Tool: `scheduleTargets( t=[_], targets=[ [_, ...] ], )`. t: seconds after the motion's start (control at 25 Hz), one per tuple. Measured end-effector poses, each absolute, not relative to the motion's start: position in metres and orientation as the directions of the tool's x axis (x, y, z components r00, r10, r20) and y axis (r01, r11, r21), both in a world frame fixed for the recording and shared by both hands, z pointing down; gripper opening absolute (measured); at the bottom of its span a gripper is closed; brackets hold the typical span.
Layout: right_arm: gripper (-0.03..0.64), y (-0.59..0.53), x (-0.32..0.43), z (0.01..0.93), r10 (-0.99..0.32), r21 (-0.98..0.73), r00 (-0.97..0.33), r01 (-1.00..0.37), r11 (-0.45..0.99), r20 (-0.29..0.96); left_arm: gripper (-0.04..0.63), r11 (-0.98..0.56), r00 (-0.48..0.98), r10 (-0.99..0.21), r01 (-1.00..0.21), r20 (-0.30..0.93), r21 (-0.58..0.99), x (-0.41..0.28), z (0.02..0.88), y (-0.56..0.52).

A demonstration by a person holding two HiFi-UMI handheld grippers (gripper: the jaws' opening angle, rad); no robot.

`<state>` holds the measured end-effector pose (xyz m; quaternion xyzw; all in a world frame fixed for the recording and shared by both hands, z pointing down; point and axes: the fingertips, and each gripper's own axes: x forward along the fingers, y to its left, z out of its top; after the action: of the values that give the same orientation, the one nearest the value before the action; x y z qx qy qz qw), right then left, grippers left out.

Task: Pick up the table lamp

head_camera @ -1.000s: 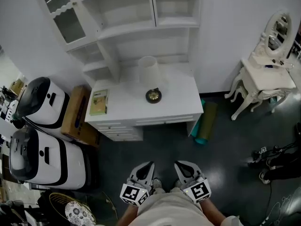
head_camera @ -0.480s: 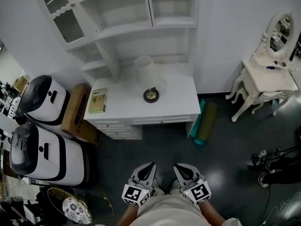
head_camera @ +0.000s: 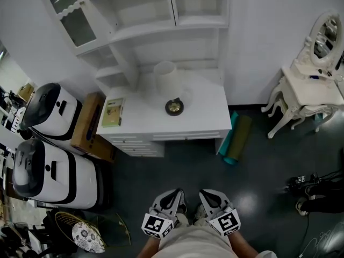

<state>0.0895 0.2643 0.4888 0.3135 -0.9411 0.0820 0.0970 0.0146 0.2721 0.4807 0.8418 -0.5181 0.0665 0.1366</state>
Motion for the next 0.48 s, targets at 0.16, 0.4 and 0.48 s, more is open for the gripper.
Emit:
scheduleTargets(
  t=[0.16,0.4,0.48],
  targets=[
    [0.012,0.252,0.084,0.490,-0.591,-0.077,-0.774,-0.619,0.782,0.228,0.009,-0.443,0.472,-0.846,-0.881,0.249,0.168,0.007,0.486,0.258],
    [0.012,0.229,0.072,0.485,-0.620,-0.044,-0.749,-0.645,0.763,0.232,0.009,-0.482,0.509,-0.831,-0.860,0.224,0.166,-0.005,0.480,0.227],
    [0.012,0.219,0.062,0.479,-0.634,-0.033,-0.741,-0.656,0.754,0.223,0.009,-0.497,0.523,-0.825,-0.852,0.214,0.167,-0.012,0.478,0.217]
  ],
)
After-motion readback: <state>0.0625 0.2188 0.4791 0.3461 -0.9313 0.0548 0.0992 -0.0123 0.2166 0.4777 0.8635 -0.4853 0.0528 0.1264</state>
